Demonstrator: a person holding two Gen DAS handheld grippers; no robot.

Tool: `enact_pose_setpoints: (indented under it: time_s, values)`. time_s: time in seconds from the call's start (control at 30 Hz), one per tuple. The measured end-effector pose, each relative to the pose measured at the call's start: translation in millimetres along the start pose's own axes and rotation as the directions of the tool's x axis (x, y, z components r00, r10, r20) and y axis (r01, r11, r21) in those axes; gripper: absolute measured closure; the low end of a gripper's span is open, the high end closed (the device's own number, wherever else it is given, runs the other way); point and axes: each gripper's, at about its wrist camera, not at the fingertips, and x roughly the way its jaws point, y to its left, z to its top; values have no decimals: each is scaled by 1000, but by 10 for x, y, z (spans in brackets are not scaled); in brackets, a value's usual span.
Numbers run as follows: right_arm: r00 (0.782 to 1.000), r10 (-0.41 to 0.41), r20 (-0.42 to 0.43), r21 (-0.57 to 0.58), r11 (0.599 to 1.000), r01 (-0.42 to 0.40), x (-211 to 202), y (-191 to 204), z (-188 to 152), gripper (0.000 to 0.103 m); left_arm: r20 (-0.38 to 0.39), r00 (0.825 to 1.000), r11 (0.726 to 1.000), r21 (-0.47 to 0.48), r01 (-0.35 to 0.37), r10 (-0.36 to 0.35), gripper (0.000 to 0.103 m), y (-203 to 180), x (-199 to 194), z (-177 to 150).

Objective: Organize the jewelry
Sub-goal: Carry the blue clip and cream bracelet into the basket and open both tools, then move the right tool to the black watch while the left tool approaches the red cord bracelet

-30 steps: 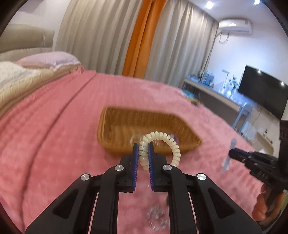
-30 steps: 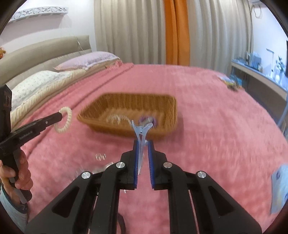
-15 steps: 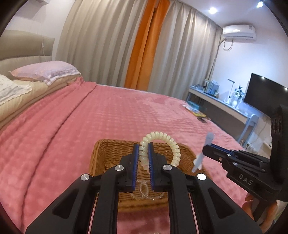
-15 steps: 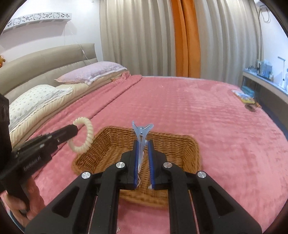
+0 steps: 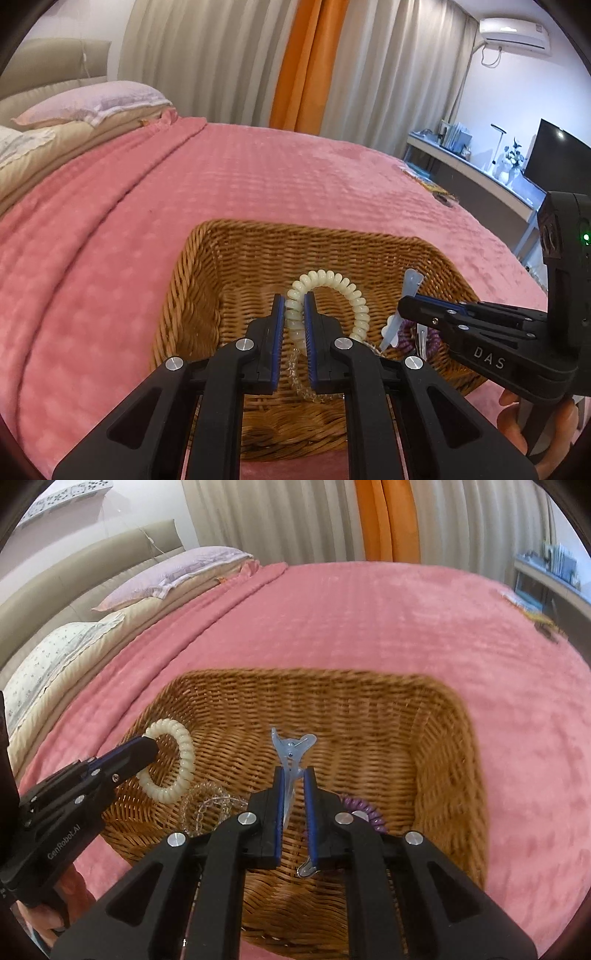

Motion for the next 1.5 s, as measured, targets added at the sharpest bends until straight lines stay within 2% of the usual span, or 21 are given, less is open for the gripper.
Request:
enact_pose_setpoints:
  time_s: [0.23, 0.37, 0.57, 0.77, 0.87, 1.0, 1.13, 1.2, 1.4, 1.5]
  values:
    - [1000, 11, 1, 23, 1000, -11, 31, -77, 0, 94, -20, 1000, 1000, 3, 5, -5, 92, -13, 33, -35]
    - [1000, 13, 19, 34, 999, -14, -5, -122, -8, 94, 5, 1000, 1000, -3, 15, -15, 77, -18, -46, -35]
    - [998, 28, 62, 33, 999, -30, -169, -120, -25, 94, 73, 997, 1000, 4, 18, -19, 63, -54, -254, -33]
    - [993, 37, 108, 25, 999, -40, -495, -31, -156, 92, 116, 992, 999, -12, 50, -48, 58, -96, -577, -100]
    - [990, 48, 132, 33, 998, -53, -711, 0, -297, 90, 129, 990, 997, -22, 68, -64, 58, -101, -760, -200]
    - [987, 53, 153, 56, 996, -63, -1011, 19, -546, 75, 133, 988, 996, -48, 80, -73, 56, -76, -1034, -420]
    - [987, 54, 152, 54, 997, -63, -1298, 77, -812, 66, 114, 990, 994, -58, 94, -87, 56, -62, -1313, -649]
    - [987, 44, 154, 43, 998, -51, -1456, 137, -979, 54, 106, 990, 993, -58, 99, -92, 55, -55, -1456, -772]
    - [992, 16, 127, 9, 1000, -17, -1768, 244, -1499, 54, 71, 993, 994, -45, 95, -91, 53, -53, -1913, -1199]
    - [995, -11, 94, -2, 1000, 11, -1781, 277, -1738, 54, 37, 993, 993, -39, 112, -111, 53, -48, -2086, -1433]
